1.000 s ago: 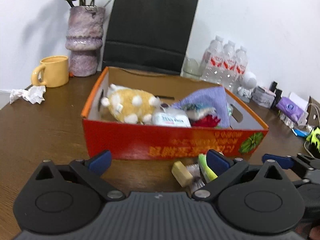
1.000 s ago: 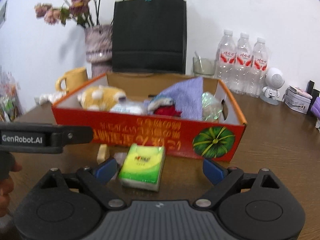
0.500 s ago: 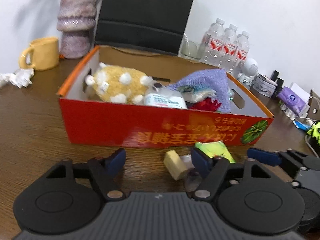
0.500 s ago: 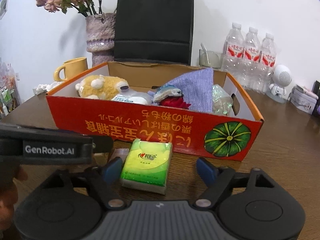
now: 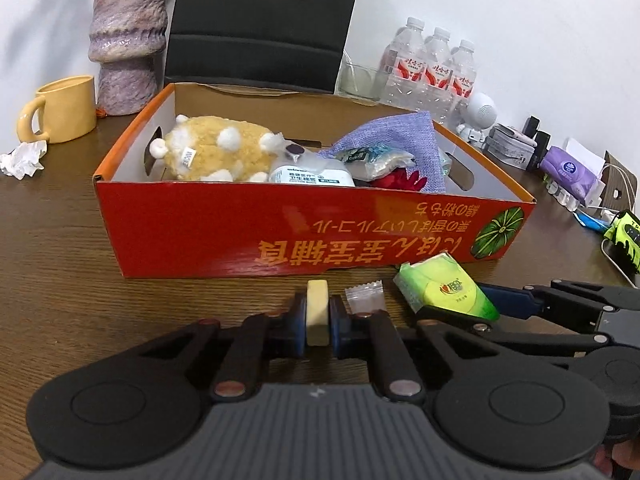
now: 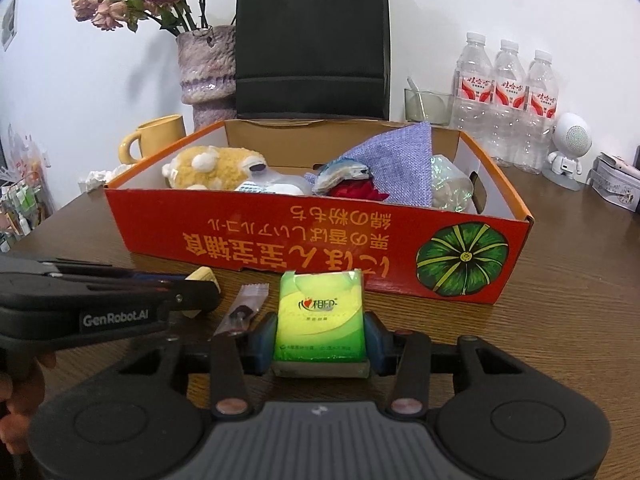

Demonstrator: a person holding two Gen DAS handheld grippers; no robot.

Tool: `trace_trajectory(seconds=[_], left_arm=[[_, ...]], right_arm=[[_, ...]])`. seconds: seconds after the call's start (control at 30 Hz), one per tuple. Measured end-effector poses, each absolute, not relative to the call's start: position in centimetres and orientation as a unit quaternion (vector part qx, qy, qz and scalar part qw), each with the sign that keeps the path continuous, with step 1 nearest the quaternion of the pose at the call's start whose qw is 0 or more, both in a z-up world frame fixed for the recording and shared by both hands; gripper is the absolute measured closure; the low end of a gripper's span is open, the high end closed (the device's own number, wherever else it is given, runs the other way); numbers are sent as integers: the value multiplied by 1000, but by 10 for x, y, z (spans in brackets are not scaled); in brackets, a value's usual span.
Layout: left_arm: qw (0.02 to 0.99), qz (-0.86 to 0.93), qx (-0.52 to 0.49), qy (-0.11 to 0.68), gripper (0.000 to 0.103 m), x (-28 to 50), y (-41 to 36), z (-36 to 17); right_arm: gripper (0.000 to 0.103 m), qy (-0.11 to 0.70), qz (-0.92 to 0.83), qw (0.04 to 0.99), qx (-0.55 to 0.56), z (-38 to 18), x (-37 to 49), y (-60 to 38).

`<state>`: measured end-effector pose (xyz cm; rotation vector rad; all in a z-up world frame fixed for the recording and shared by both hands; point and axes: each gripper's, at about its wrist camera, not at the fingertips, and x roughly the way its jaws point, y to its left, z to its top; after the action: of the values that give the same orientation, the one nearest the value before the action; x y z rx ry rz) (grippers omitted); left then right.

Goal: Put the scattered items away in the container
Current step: 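Grasp the green tissue pack with the right gripper while the left grasps the cream block, then lower tissue pack and cream block into the box and open both grippers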

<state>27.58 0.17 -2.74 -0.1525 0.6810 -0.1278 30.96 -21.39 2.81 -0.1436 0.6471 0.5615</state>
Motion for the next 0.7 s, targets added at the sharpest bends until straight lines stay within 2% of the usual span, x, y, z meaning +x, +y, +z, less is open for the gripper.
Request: trace_trajectory(seconds=[0.43,0.7], left_arm=[[943,-72,-72,317,91,261,2,-18],[958,-89,-73,263,91,240,11,20]], right_arm=[[59,299,286,908,-61,36,297,-221],[59,257,307,916,-38,71,286,-239]])
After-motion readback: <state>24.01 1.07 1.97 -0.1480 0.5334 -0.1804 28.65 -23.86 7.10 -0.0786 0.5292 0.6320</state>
